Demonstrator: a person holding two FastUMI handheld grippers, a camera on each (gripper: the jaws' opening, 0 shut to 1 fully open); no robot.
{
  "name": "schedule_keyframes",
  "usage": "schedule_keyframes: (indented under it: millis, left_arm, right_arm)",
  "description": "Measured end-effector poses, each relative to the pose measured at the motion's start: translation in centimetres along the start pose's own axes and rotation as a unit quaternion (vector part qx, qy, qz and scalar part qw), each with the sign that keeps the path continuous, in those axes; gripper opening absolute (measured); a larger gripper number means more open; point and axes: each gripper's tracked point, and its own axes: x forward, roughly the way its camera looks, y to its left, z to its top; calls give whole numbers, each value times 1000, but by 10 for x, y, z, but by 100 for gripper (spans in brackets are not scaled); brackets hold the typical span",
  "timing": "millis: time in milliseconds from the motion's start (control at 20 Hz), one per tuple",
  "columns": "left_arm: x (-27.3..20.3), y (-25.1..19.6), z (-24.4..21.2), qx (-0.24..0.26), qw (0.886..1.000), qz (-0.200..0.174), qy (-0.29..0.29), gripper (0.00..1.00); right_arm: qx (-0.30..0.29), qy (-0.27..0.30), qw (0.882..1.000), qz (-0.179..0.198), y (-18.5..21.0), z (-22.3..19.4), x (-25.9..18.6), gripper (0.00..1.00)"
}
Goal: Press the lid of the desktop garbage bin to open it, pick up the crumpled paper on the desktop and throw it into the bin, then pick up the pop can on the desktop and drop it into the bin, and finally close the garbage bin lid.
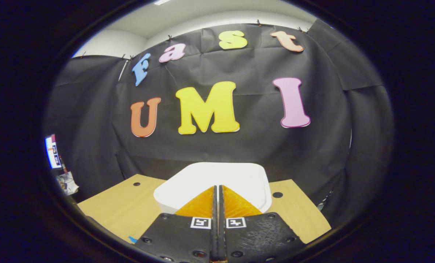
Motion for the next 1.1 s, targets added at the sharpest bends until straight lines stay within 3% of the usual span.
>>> schedule_keyframes:
  millis: [300, 600, 700, 900, 1100]
  left_arm:
    - [4, 14, -16, -5, 1000, 13, 16, 99]
    - [5, 18, -20, 3, 1000, 15, 12, 99]
    - [6, 19, -24, 4, 1000, 15, 17, 99]
    - [8, 19, -27, -1, 1000, 13, 21, 99]
    - [7, 15, -26, 3, 1000, 9, 20, 99]
  right_arm:
    - [-9, -12, 1000, 11, 20, 10, 0, 0]
    - [-32, 5, 999, -10, 23, 3, 4, 0]
    - [-33, 37, 998, -22, 17, -16, 10, 0]
    - [21, 58, 998, -16, 15, -18, 9, 1]
    - [8, 9, 1000, -10, 20, -4, -21, 0]
